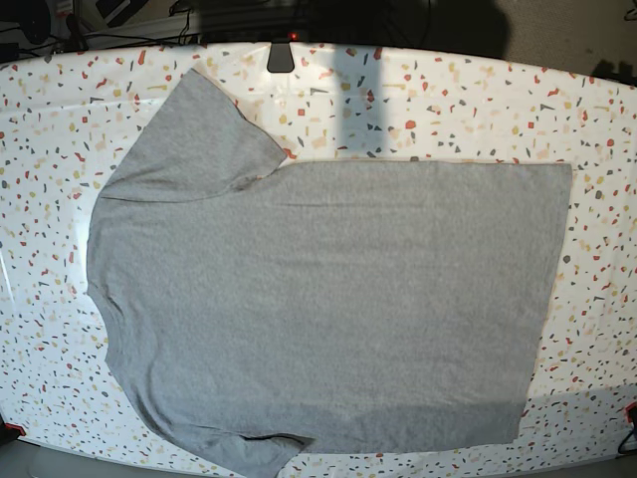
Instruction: Fold the T-shirt properly
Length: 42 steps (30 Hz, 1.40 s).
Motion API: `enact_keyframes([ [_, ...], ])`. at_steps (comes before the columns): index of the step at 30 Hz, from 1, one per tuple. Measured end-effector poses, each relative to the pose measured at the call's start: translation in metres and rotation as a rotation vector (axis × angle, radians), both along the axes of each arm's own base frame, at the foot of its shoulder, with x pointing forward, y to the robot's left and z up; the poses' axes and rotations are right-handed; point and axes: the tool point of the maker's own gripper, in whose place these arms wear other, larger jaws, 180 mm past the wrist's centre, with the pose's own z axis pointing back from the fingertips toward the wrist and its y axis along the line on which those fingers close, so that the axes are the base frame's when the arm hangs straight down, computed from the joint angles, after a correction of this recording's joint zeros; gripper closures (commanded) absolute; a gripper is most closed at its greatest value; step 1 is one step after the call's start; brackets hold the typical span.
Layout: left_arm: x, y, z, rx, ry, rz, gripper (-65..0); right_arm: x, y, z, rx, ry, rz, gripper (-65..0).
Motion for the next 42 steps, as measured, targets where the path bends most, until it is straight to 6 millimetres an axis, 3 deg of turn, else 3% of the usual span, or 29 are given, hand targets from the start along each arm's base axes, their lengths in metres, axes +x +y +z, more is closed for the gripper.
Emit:
enact_keyframes([
  [3, 0.018, 0.007, 0.03, 0.064, -0.048, -0.082, -23.0, 0.009, 0.006, 0.032, 0.003, -0.013, 0.087, -19.1],
  [6, 0.038, 0.023, 0.064, 0.135, -0.112, -0.193, -23.0, 0.027, -0.005, 0.06, -0.065, -0.048, 0.198, -19.1],
  [11, 0.078, 0.037, 0.111, 0.24, -0.194, -0.354, -23.0, 0.096, -0.029, 0.106, -0.177, -0.246, 0.237, -19.1],
  [13, 0.094, 0.039, 0.127, 0.277, -0.235, -0.407, -23.0, 0.115, -0.037, 0.121, -0.213, -0.305, 0.236, -19.1],
  [19, 0.138, 0.044, 0.15, 0.406, -0.349, -0.543, -23.0, 0.155, -0.054, 0.156, -0.288, -0.451, 0.244, -19.1],
  [25, 0.188, 0.036, 0.168, 0.431, -0.475, -0.574, -23.0, 0.174, -0.055, 0.164, -0.289, -0.473, 0.343, -19.1],
  [28, 0.208, 0.023, 0.163, 0.424, -0.51, -0.6, -23.0, 0.185, -0.05, 0.166, -0.254, -0.477, 0.376, -19.1],
  [33, 0.214, 0.017, 0.112, 0.438, -0.395, -0.662, -23.0, 0.201, -0.053, 0.173, -0.297, -0.525, 0.4, -19.1],
  [38, 0.231, 0.041, 0.085, 0.505, -0.324, -0.704, -23.0, 0.203, -0.055, 0.174, -0.318, -0.531, 0.417, -19.1],
  [42, 0.249, 0.054, 0.076, 0.524, -0.312, -0.707, -23.0, 0.201, -0.057, 0.173, -0.327, -0.52, 0.41, -19.1],
])
